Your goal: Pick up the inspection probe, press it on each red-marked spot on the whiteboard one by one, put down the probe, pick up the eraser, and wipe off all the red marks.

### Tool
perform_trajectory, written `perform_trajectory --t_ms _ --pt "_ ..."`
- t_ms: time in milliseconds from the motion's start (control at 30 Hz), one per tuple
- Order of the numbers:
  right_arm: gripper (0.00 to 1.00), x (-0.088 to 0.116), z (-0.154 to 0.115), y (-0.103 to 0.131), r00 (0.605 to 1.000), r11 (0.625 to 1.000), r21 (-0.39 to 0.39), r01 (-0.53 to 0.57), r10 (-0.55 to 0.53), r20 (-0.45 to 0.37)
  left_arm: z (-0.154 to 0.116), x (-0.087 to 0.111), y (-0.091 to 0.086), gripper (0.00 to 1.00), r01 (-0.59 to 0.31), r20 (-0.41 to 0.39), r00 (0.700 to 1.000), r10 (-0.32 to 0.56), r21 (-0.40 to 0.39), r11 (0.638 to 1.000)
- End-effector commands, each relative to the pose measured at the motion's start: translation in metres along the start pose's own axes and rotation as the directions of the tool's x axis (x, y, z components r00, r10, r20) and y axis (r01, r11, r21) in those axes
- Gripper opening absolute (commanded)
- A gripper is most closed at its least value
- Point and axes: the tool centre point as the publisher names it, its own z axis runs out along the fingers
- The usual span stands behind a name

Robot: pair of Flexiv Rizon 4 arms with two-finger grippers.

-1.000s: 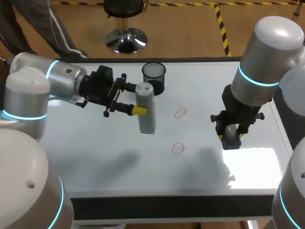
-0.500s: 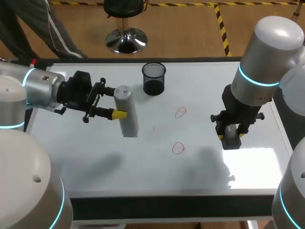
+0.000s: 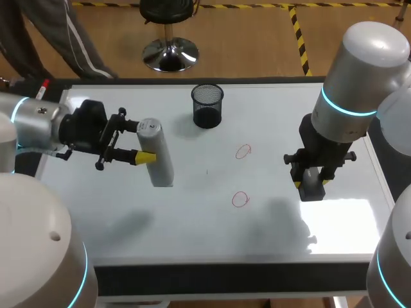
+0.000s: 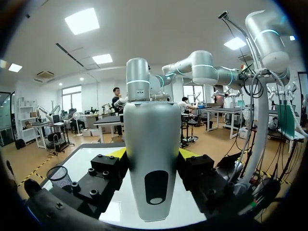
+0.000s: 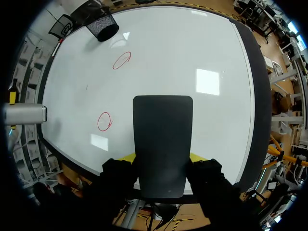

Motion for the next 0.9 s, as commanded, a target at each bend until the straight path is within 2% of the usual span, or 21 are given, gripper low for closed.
perform_trajectory --t_ms 33,900 --pt "0.0 -0.001 0.0002 -0.0001 1.0 1.0 -0.001 0.002 -0.002 -0.003 -0.0021 0.0011 0.0011 0.0 -0.001 -0.003 1.0 0.001 0.006 1.0" --pt "0.0 -0.001 0.0002 -0.0001 1.0 1.0 -0.001 0.002 -0.002 -0.003 -0.0013 0.0011 0.0029 0.0 0.0 -0.005 1.0 0.0 0.012 1.0"
